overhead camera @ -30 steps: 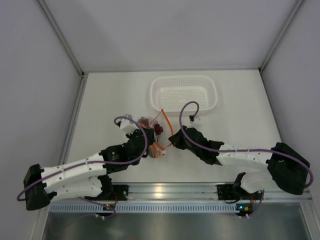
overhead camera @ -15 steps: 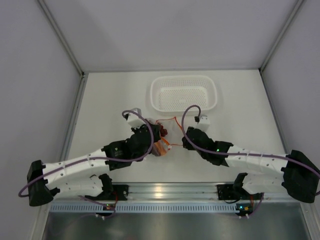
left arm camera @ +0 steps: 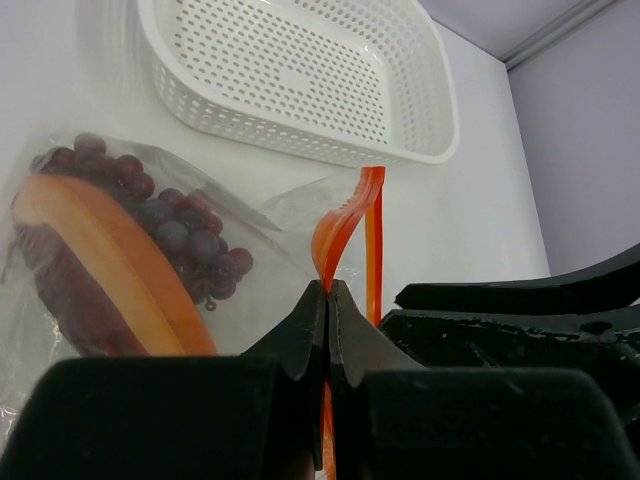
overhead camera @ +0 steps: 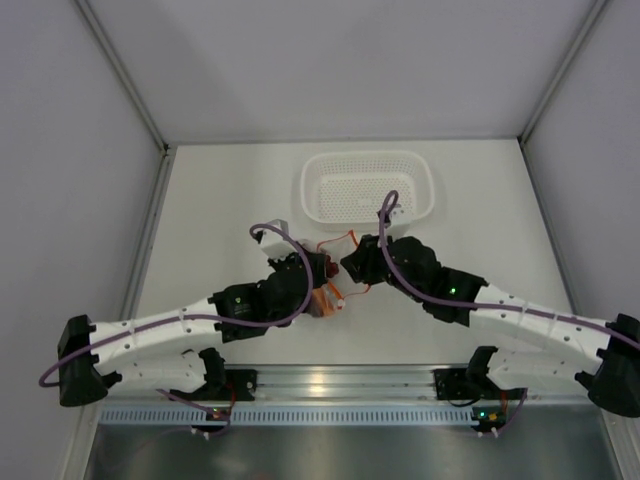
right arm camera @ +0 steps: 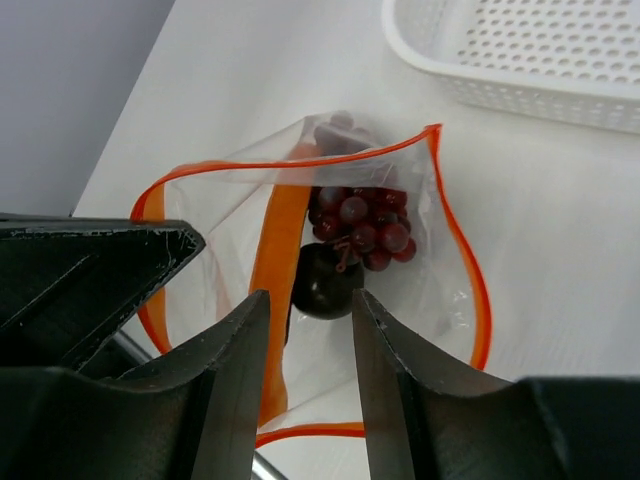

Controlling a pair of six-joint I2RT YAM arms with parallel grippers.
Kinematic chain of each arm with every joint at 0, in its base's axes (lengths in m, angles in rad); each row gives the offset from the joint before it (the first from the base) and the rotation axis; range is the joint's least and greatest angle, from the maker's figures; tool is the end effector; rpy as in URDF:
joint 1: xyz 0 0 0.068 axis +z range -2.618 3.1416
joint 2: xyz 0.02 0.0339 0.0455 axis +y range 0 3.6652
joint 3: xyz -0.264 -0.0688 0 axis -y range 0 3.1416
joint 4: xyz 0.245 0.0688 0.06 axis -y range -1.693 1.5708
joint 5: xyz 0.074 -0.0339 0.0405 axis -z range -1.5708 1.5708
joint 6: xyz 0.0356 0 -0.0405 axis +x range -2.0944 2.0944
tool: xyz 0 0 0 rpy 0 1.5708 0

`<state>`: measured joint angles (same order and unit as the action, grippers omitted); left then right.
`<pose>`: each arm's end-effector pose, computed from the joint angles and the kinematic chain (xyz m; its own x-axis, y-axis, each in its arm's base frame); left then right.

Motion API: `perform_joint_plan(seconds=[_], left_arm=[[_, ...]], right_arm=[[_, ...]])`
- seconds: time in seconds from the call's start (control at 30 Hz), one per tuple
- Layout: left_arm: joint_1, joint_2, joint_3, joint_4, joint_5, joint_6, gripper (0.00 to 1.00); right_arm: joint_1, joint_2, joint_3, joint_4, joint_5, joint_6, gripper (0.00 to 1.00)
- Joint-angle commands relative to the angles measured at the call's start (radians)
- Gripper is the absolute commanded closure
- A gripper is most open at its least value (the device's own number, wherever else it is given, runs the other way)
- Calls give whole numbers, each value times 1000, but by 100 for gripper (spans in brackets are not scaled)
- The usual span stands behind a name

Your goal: Open the zip-top bag and remove the fake food

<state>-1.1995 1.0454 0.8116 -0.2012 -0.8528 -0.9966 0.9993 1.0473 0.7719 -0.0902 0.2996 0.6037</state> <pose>0.1078 -0.2029 0.3024 -0.3897 -0.5215 -0.7591 0.0700 0.8051 -0.5890 0.1392 0.1970 0.2946 -0.5308 0.1774 -0.8287 -0.4291 0.7870 0.4433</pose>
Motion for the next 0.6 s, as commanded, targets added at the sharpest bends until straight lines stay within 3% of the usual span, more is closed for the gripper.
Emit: perform_joint_plan(seconds=[0.0, 0.17, 0.37, 0.57], left_arm=[[-9, -4, 29, 42, -26, -28, 100], [-15, -5, 27, 42, -37, -43, 100], [-25, -4, 26, 42, -60, -45, 100], [-26, -2, 6, 42, -71, -69, 100]], right_arm=[[-2, 62, 52, 52, -128, 24, 60], [-4, 150, 32, 130, -240, 111, 59], [-2, 203, -12, 228, -362, 154, 50], [-2, 250, -33, 254, -398, 157, 46]])
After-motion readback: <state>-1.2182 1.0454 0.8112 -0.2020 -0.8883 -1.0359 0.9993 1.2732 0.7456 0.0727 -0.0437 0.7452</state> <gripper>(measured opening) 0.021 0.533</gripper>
